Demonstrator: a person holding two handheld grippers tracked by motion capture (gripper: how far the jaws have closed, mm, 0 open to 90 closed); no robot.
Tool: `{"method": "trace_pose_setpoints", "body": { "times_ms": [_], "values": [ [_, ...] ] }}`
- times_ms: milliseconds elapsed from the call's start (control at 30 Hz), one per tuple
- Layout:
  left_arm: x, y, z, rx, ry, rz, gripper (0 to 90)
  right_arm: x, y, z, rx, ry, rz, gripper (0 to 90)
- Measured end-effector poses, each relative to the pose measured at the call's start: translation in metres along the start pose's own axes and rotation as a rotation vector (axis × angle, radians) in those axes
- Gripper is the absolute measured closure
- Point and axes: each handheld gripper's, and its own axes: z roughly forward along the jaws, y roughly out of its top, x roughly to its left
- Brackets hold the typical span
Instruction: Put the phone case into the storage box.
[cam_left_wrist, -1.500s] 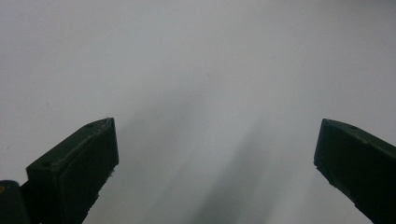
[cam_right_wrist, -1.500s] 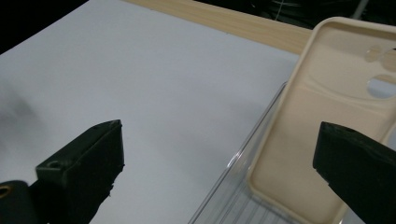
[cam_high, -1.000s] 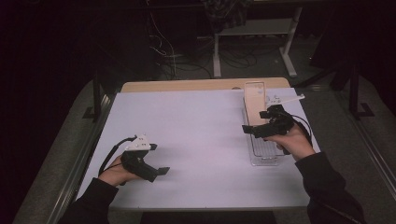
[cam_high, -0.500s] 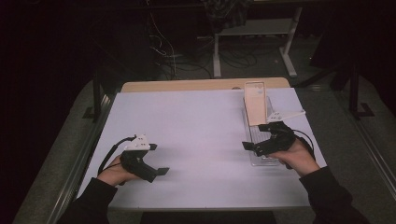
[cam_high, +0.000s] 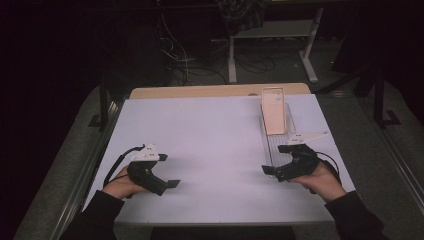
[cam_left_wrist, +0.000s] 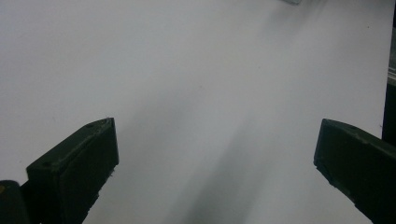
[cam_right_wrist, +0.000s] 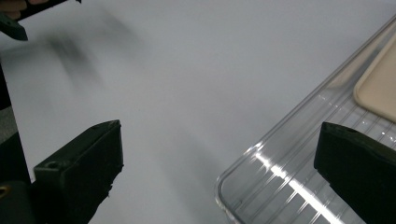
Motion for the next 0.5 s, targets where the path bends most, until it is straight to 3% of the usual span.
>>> {"method": "trace_pose_setpoints", "body": {
  "times_ms": [500],
  "values": [
    [-0.002,0.0,-0.001,-0.012,-0.009,-0.004,0.0,-0.002,-0.018,-0.003,0.018,-0.008,0.017,0.7]
  ]
}}
